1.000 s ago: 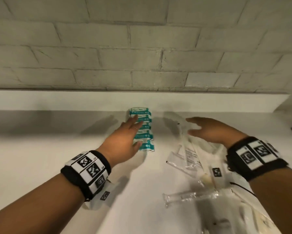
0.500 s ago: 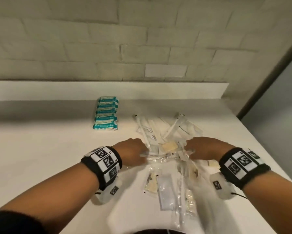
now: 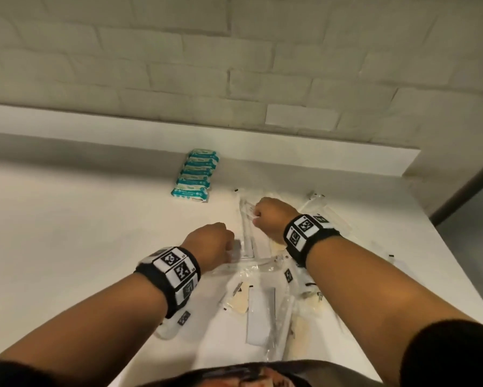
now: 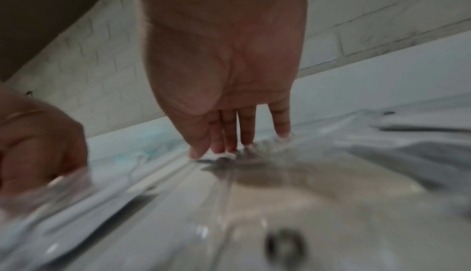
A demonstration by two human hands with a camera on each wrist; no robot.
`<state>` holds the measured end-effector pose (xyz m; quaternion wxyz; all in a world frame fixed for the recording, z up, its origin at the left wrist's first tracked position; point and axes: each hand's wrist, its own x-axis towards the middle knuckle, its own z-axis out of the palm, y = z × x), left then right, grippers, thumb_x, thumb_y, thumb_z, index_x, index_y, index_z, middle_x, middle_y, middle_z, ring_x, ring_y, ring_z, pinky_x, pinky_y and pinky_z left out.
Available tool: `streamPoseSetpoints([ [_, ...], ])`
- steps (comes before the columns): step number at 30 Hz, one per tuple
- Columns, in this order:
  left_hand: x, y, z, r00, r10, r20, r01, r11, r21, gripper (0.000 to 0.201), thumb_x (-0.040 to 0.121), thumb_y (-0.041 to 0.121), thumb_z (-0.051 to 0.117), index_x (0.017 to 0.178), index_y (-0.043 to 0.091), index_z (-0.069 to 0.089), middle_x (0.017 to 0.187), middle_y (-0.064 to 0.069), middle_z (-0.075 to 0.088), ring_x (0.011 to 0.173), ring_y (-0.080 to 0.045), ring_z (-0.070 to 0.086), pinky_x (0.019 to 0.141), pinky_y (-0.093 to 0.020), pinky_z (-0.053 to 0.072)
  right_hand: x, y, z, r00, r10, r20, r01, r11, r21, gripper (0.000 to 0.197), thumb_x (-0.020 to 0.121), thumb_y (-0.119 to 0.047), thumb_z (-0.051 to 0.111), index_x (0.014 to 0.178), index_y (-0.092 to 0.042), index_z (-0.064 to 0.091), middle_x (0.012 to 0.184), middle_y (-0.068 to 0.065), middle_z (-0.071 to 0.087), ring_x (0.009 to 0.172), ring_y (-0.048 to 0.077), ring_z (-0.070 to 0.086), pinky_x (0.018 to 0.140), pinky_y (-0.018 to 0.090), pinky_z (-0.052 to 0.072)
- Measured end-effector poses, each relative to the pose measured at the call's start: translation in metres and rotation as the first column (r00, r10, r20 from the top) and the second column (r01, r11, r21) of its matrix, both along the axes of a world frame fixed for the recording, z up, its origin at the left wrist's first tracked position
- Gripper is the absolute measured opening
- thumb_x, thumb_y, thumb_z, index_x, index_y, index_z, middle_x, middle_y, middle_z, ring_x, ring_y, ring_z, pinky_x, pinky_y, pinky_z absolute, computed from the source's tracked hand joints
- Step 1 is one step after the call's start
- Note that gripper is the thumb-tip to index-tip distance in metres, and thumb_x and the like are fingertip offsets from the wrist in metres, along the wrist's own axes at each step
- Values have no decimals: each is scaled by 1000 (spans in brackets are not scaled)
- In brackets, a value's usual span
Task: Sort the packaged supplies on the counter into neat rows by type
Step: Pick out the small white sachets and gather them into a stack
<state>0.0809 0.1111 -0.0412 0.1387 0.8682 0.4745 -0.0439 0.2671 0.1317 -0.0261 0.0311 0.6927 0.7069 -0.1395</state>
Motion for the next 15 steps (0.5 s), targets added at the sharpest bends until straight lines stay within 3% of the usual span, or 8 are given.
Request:
streamPoseSetpoints([
  [2,-5,0,-4,999,41,14,-41,999,-23,37,81,31,69,115,20,58,115,-3,55,105,-23,55,85,-31,46,8,2,-2,996,-53,75,51,998,24,24,86,-32,63,92,-9,66,96,5,58,88,23,61,77,36,51],
  [5,-12,2,-6,981,173,88,-155,971,-184,68,73,30,77,132,23,44,124,-2,47,105,-19,54,81,-26,45,16,-4,-10,977,-122,176,124,992,1,36,83,-33,69,109,-10,60,106,7,53,100,27,57,87,40,49],
  [8,-12,6,-4,973,217,76,-188,940,-285,80,70,31,80,137,24,37,129,-1,46,98,-16,54,76,-24,44,24,-15,-15,951,-301,67,304,952,-40,54,81,-28,72,124,-9,45,119,11,51,106,30,57,90,40,48],
  [11,-6,7,0,977,214,15,-197,923,-329,69,73,29,76,132,22,40,120,0,59,95,-17,57,72,-25,44,30,-22,-12,944,-331,15,329,933,-146,45,84,-22,71,118,-4,47,108,9,60,96,26,60,76,32,46],
  [13,-5,4,3,981,192,-15,-189,944,-270,43,80,24,65,119,19,49,110,-2,61,91,-19,56,71,-28,43,33,-30,-10,952,-304,25,305,947,-97,28,85,-19,67,108,-8,56,103,5,63,91,25,60,78,33,47],
  [15,-7,0,5,975,215,57,-203,966,-162,16,84,17,55,100,18,55,104,-5,62,86,-21,56,69,-29,42,41,-38,-8,952,-301,-48,302,953,19,16,87,-19,59,101,-11,60,104,5,65,89,24,60,78,33,48],
])
